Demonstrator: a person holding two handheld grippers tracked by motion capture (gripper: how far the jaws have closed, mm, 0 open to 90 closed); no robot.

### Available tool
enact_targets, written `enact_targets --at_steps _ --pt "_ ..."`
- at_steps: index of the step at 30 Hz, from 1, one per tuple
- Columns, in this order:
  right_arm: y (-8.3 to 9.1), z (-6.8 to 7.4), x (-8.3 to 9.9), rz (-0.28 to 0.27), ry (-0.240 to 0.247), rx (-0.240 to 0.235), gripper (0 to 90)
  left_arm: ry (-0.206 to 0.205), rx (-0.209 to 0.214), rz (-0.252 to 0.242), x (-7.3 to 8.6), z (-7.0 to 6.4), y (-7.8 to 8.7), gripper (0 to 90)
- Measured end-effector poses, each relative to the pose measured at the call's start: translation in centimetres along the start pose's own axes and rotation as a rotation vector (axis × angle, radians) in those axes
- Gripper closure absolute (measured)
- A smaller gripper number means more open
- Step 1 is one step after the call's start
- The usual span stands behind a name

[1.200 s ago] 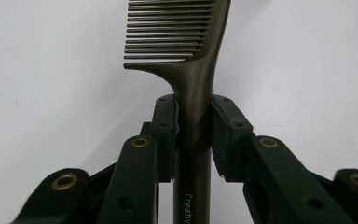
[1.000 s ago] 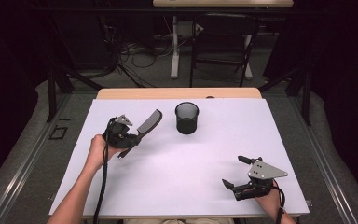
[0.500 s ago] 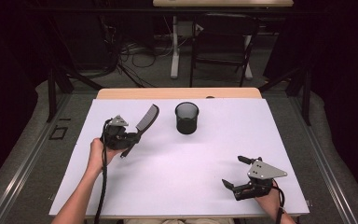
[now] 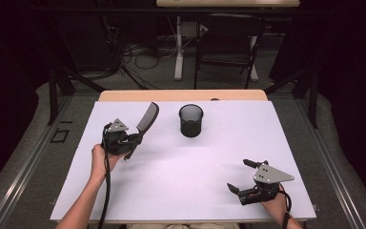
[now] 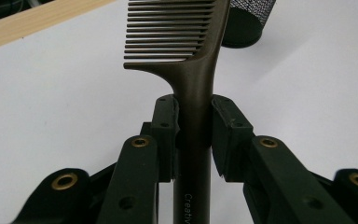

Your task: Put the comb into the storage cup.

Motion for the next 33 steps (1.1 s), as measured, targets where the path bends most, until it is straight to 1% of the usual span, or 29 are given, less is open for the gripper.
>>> enact_targets --at_steps 7,12,19,33 --pt "0.01 0.02 -0.02 0.000 0.002 0.000 1.4 0.021 -0.018 -0.046 0.01 -0.07 0.03 72.6" --pt "0.00 0.02 0.00 0.001 0.001 0.000 1.4 0.022 -0.029 -0.077 -0.12 -0.19 0.04 72.6" --pt "-0.08 0.04 0.00 0.001 -0.001 -0.001 1.4 0.027 -0.032 -0.091 -0.24 -0.34 -0.09 72.6" --pt "-0.08 0.00 0.03 0.004 0.000 0.001 1.5 0.021 -0.044 -0.126 -0.70 -0.74 -0.30 72.6"
Point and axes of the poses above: each handheld gripper's, and its own axes: y roughly backward along the jaws, x roughly out of its underside, z roughly to its left, the point moved 4 cm from there along -y, roughly forward along the jaws, and after that the axes turned 6 degrees about -x, right-handed, at the moved point
